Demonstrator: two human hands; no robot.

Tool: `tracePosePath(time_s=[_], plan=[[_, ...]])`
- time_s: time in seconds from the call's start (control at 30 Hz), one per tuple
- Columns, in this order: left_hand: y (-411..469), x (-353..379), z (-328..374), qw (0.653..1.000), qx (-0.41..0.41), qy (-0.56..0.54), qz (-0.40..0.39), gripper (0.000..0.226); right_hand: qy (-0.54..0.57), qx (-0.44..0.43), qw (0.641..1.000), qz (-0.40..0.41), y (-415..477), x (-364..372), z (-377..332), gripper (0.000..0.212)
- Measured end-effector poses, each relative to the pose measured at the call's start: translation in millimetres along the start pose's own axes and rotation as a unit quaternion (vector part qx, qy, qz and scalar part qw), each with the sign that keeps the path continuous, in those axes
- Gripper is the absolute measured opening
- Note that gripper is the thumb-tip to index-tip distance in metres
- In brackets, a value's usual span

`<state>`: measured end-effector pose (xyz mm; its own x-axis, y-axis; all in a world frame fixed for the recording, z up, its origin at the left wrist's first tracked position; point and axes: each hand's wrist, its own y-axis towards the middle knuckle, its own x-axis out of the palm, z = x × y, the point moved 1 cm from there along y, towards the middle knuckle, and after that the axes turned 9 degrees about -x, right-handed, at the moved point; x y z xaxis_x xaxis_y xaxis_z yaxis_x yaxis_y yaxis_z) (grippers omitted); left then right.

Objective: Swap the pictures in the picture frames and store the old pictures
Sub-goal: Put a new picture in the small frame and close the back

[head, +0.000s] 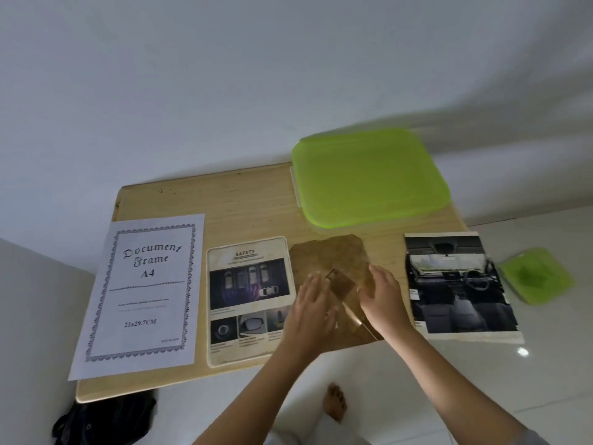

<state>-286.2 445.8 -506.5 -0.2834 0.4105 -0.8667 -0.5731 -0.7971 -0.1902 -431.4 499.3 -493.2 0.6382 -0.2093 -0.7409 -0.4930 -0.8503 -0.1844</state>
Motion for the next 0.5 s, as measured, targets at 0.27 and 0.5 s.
tracePosePath(time_s=[0.27, 0.5], plan=[[6, 47, 18, 0.994, -0.017, 0.105, 0.002, 0.058, 0.098, 0.069, 0.993, 0.01, 2, -10, 8, 0.046], [0, 48, 8, 0.999, 0.017, 0.042, -0.005, 0.058, 0.231, 0.164, 0.959, -0.015, 20, -27, 16, 0.029]])
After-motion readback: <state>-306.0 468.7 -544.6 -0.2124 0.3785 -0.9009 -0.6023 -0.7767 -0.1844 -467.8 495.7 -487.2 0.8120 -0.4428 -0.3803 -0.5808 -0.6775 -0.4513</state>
